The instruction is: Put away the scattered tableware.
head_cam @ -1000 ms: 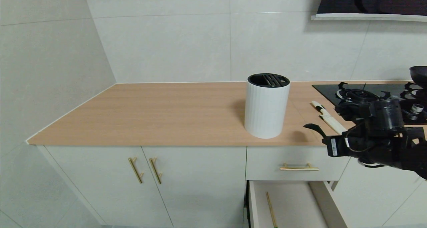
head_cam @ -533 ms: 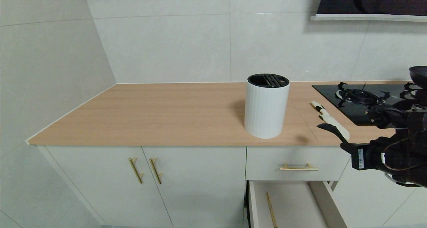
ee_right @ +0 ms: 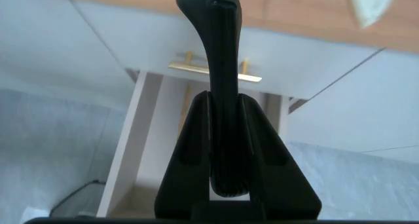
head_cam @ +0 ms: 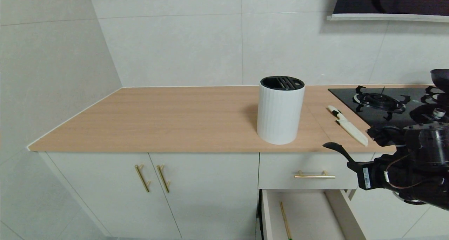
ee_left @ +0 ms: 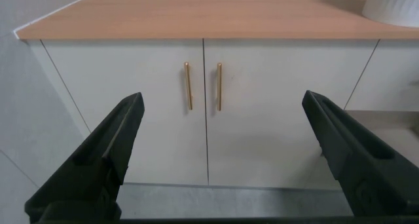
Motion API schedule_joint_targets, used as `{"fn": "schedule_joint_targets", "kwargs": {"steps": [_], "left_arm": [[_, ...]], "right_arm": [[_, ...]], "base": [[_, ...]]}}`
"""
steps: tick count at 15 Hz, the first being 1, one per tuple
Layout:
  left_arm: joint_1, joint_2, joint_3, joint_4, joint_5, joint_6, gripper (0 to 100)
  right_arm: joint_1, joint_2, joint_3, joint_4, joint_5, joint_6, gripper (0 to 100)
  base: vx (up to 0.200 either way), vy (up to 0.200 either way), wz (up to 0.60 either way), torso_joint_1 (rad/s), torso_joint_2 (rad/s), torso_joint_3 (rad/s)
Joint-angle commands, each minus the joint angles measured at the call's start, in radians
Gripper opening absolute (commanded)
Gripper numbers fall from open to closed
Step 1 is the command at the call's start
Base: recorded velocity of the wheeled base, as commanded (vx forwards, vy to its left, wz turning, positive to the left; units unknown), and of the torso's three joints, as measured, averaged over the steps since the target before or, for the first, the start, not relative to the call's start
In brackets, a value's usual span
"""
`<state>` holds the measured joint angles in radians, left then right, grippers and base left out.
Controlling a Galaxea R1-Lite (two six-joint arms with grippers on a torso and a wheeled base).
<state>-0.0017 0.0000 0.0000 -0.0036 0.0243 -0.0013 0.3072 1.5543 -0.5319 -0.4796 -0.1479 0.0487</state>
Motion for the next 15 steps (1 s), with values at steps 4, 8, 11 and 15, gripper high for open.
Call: {"fn": "schedule_joint_targets", "kwargs": {"steps": [4,8,11,15], "left_arm": [[0.0,0.002,0.0,0.001,0.0,0.0,100],[0.0,0.002,0.0,0.001,0.0,0.0,100],[0.0,0.002,0.0,0.001,0.0,0.0,100],[0.0,0.002,0.0,0.001,0.0,0.0,100]], "right_arm": [[0.016,0.063,0.029,-0.063,-0.001,-0.001,0],[0.026,0.132,0.056,-0.145,-0.006,-0.003,0],[0.026,0.147,0.059,-0.159,-0.006,-0.003,0],[0.026,0.164,0.061,-0.16,-0.006,-0.003,0]], "base": [[0.0,0.0,0.0,-0.192,0.43,0.244],[0.0,0.0,0.0,-0.206,0.49,0.284],[0.0,0.0,0.0,-0.188,0.48,0.289],[0.0,0.0,0.0,-0.182,0.47,0.289]]}}
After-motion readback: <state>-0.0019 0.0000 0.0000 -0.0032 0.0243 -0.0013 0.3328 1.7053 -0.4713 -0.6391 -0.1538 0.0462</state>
